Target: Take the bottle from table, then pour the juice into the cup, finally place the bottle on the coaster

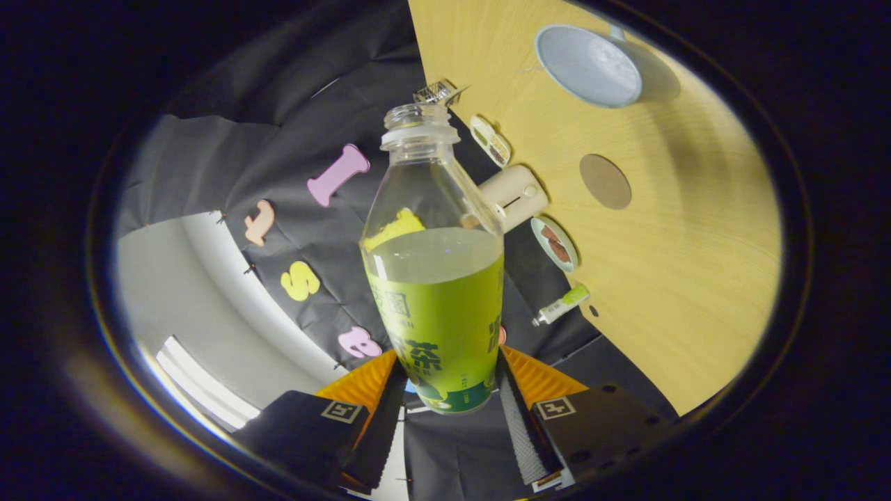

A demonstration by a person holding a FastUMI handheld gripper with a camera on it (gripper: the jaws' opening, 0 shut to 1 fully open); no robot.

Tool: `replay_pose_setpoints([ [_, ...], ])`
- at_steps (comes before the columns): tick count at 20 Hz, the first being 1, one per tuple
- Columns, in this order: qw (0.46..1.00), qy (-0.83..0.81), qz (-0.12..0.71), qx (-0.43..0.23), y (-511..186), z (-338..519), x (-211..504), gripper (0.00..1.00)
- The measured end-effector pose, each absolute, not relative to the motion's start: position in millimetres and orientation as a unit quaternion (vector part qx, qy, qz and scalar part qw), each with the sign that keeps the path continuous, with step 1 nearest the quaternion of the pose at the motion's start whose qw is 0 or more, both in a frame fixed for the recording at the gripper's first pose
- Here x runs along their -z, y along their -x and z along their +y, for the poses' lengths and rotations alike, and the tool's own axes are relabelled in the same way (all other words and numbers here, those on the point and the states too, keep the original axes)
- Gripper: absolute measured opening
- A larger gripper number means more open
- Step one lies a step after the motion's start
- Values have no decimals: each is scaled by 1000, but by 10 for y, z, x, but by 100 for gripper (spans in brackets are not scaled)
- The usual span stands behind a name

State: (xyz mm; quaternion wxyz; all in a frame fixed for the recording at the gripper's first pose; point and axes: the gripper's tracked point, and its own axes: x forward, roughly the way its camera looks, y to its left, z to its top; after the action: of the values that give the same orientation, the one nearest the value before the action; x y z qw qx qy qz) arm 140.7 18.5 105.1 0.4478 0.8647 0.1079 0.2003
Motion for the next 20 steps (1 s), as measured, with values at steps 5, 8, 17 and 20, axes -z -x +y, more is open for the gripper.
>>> replay_pose_setpoints([
  [5,443,-866,111,-205,-1402,194,-1054,75],
  [8,446,-864,109,-205,-1378,171,-1062,75],
  [17,484,-845,106,-201,-1338,208,-1064,75],
  [20,507,-832,112,-194,-1317,270,-1013,75],
])
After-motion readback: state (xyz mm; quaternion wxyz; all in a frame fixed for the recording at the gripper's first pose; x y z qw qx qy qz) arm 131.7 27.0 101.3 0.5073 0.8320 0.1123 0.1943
